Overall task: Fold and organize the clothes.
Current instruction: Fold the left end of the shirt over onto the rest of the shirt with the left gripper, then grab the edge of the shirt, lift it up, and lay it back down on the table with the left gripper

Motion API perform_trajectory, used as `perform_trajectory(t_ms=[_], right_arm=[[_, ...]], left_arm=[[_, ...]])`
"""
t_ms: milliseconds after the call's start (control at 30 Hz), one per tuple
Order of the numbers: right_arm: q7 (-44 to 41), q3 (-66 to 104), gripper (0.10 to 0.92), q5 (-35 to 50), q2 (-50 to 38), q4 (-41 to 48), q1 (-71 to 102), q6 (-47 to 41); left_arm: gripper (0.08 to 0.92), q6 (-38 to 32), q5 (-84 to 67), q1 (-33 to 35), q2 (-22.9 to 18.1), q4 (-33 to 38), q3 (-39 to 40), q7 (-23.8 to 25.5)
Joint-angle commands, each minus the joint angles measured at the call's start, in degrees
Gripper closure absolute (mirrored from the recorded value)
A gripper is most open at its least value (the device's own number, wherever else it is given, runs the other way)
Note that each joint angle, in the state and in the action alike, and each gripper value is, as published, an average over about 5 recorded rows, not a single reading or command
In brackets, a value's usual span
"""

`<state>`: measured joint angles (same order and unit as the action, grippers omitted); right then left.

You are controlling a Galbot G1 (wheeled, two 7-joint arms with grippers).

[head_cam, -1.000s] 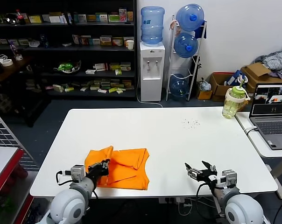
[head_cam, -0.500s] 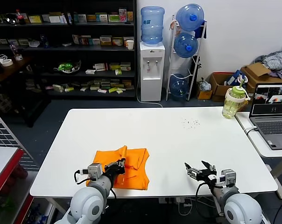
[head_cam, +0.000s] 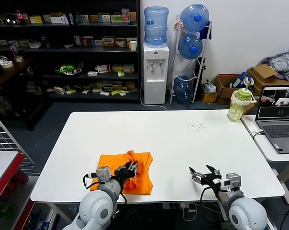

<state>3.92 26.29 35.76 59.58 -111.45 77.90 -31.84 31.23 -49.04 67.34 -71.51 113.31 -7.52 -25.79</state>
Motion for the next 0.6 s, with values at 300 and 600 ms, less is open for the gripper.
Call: perform_trajectory(t_ms=[300, 600], right_arm=[[-1.2, -0.7, 0.203, 0.0, 0.2, 0.8, -0.5, 1.0], [-1.3, -0.7, 0.203, -0.2, 0.6, 0.2, -0.4, 1.2]], left_arm=[[0.285, -1.3, -7.1, 6.2, 21.5, -0.6, -15.4, 6.8], [0.178, -2.4, -7.5, 5.2, 32.3, -11.1, -16.5, 22.2]])
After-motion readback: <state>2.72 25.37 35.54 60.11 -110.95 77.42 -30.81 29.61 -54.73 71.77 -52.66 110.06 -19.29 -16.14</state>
